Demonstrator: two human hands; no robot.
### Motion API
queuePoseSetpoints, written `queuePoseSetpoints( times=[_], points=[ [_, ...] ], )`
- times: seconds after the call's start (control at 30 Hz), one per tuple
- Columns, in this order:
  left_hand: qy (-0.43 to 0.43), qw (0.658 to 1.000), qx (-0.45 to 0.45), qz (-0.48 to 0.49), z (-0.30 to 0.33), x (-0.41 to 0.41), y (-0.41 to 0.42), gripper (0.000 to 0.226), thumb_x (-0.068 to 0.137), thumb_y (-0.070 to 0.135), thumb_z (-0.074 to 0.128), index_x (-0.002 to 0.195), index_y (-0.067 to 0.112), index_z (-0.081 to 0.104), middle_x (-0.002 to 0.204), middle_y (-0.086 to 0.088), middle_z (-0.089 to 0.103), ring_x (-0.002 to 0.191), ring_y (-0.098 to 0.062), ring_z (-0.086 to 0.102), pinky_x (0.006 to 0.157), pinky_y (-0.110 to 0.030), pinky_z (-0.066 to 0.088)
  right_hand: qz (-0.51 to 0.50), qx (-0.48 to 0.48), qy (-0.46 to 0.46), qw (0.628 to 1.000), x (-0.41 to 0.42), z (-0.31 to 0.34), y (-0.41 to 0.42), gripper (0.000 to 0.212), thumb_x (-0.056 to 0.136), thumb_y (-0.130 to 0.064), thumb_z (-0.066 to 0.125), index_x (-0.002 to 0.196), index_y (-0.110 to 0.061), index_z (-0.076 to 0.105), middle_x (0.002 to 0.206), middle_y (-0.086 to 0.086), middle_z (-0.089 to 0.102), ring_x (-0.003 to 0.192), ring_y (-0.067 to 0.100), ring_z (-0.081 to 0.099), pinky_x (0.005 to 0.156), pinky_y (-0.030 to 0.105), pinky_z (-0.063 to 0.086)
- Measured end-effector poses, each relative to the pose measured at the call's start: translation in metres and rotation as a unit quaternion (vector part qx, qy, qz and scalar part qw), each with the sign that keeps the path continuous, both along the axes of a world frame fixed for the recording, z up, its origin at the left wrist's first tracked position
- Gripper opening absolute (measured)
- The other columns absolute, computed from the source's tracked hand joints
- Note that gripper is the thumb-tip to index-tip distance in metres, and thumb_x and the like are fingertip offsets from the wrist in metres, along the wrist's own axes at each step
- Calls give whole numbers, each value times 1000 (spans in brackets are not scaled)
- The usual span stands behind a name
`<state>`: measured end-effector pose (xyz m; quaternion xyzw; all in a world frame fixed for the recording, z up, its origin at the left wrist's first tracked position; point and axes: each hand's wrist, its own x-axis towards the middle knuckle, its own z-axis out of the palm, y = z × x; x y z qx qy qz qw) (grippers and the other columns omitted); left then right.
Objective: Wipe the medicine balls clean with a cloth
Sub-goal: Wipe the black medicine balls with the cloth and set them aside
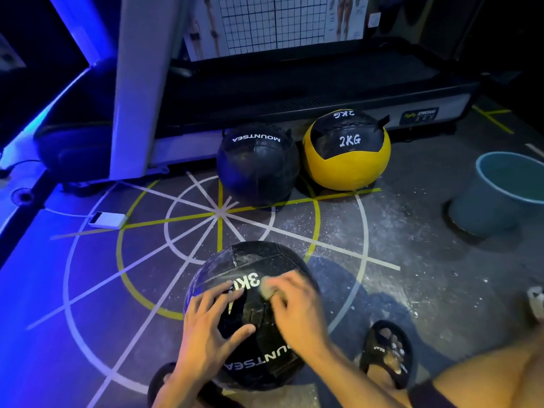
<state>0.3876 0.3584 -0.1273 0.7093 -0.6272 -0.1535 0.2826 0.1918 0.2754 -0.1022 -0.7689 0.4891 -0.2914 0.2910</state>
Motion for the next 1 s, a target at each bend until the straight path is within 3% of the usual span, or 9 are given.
queuePoseSetpoints(
  times=[0.1,0.2,0.27,0.47,0.6,0.73,0.8,0.9,1.0],
  points=[
    [-4,1000,0,-3,0,3,1,67,78,84,61,137,52,53,147,32,40,131,-11,40,106,-46,40,96,-95,58,989,1,-4,0,20,97,-13,51,99,-29,62,101,-14,56,90,8,51,72,24,50],
    [7,1000,0,0,0,-2,2,68,77,85,62,135,51,56,145,34,41,130,-9,38,105,-42,38,-84,35,24,996,-25,-24,-45,25,97,-10,61,113,-29,69,114,-10,63,102,9,62,86,18,50],
    [12,1000,-4,-4,-2,-10,1,68,76,85,63,134,51,57,144,34,41,129,-7,36,103,-40,38,-158,99,29,982,-29,-24,-56,26,97,-10,63,113,-29,70,117,-7,65,105,12,63,83,11,42],
    [-8,1000,-21,-14,-7,-22,-3,66,80,83,61,136,48,56,147,31,41,124,-12,40,105,-43,39,95,-60,70,991,0,4,-8,21,97,-12,59,106,-30,64,105,-16,54,95,4,52,79,19,47],
    [-42,999,-23,-18,-5,-23,0,70,83,80,56,146,51,43,155,30,34,137,-10,39,121,-51,26,-61,58,58,995,-32,-10,-49,24,99,-15,60,119,-26,68,115,-13,61,102,4,58,80,7,42],
    [-57,997,-49,34,-9,-22,11,69,84,81,53,138,37,58,147,19,49,131,-11,46,111,-45,41,-132,116,115,978,-51,-13,-64,27,100,-14,59,126,-17,67,125,0,65,113,17,60,86,21,42],
    [-62,996,-44,50,-15,-27,15,70,85,81,49,135,34,64,144,21,53,127,-8,49,108,-40,44,-137,114,125,976,-38,-3,-60,27,101,-13,58,126,-17,67,124,-1,62,107,14,57,84,18,40],
    [-65,995,-49,52,-24,-30,18,68,86,78,52,136,33,65,145,20,54,129,-9,51,109,-33,37,-78,42,116,989,4,16,-33,21,100,-13,55,112,-26,67,111,-12,53,98,4,50,82,16,44],
    [-75,995,-47,53,-22,-26,18,65,87,77,53,135,34,66,144,19,56,128,-7,51,110,-35,35,127,-19,171,977,25,26,-14,20,101,-11,49,110,-26,60,113,-13,48,102,5,42,82,19,35]
  ],
)
